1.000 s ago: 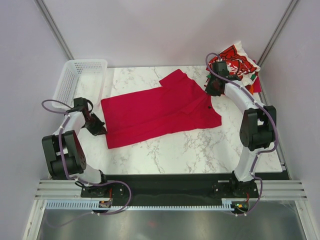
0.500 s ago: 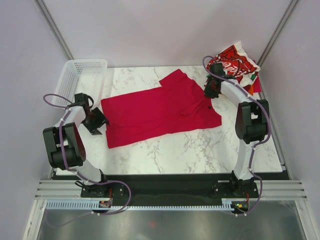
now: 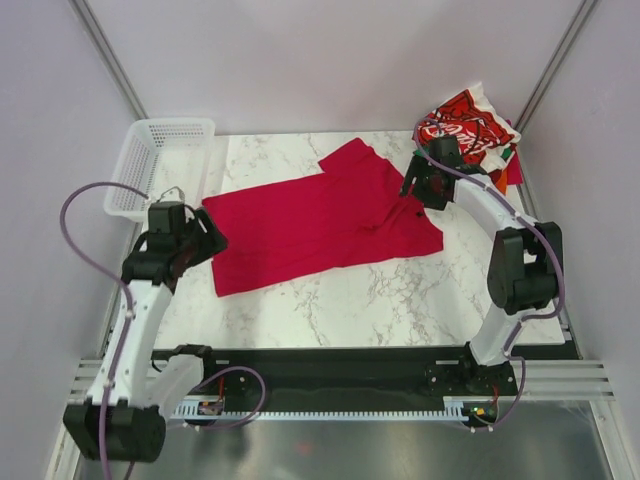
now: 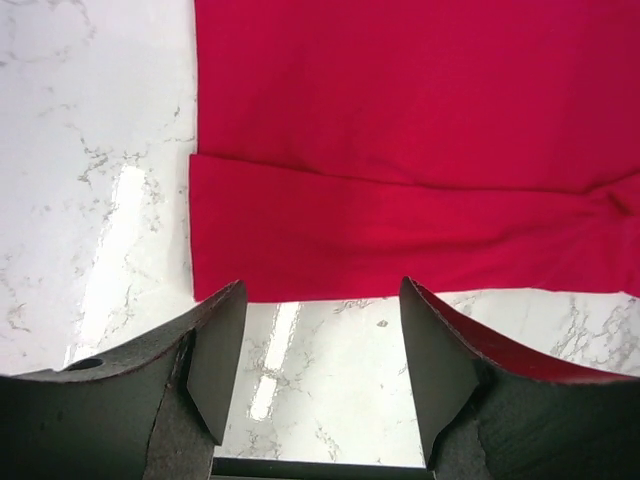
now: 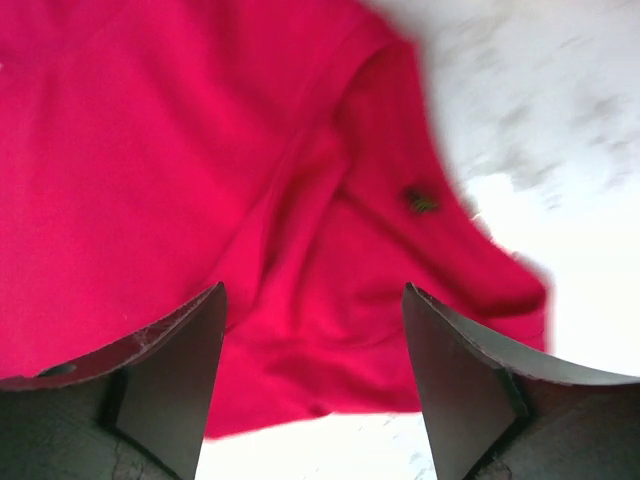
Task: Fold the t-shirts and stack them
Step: Fold the tshirt
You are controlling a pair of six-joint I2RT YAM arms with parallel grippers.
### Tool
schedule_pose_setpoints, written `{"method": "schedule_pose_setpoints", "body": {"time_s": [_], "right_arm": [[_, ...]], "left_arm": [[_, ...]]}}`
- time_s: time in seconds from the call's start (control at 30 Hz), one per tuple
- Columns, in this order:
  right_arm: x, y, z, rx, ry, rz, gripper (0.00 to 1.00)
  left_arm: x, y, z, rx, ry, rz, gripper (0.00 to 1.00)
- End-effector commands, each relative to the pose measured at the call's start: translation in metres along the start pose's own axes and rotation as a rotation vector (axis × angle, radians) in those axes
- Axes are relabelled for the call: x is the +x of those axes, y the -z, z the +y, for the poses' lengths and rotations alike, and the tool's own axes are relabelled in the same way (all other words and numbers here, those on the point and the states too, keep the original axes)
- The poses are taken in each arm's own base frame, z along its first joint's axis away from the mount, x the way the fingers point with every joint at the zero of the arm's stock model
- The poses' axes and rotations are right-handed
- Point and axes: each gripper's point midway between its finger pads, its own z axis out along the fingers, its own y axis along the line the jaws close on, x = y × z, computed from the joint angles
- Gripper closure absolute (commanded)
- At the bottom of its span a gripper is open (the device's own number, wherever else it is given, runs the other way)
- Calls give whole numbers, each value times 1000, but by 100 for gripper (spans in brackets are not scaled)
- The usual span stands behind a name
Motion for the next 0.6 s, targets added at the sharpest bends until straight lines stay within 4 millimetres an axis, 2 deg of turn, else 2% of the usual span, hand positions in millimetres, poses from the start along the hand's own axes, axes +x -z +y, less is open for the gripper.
{"method": "schedule_pose_setpoints", "body": {"time_s": [0.0,0.03,0.07,0.13,0.2,0.4,0.47,0.53,0.57], "right_arm": [[20,22,59,-285,-10,29,22],[39,16,66,-298,6,74,22],[48,12,71,-310,13,100,23],[66,2,75,-310,20,149,26],[74,-3,78,-309,11,167,29],[96,-16,82,-282,-2,204,32],[103,-21,80,-269,-2,214,33],[105,-26,79,-256,0,213,34],[105,-28,78,-252,-3,211,35]], "left_arm": [[18,24,9,17,-11,-39,30],[17,31,3,55,-9,-58,30],[16,45,-8,126,-14,-86,31],[17,49,-9,145,-9,-97,31],[19,44,0,98,25,-115,32],[13,46,1,92,-5,-129,34],[10,55,-16,167,23,-113,35],[10,74,-49,324,98,-64,35],[-3,96,-68,409,116,-83,35]]}}
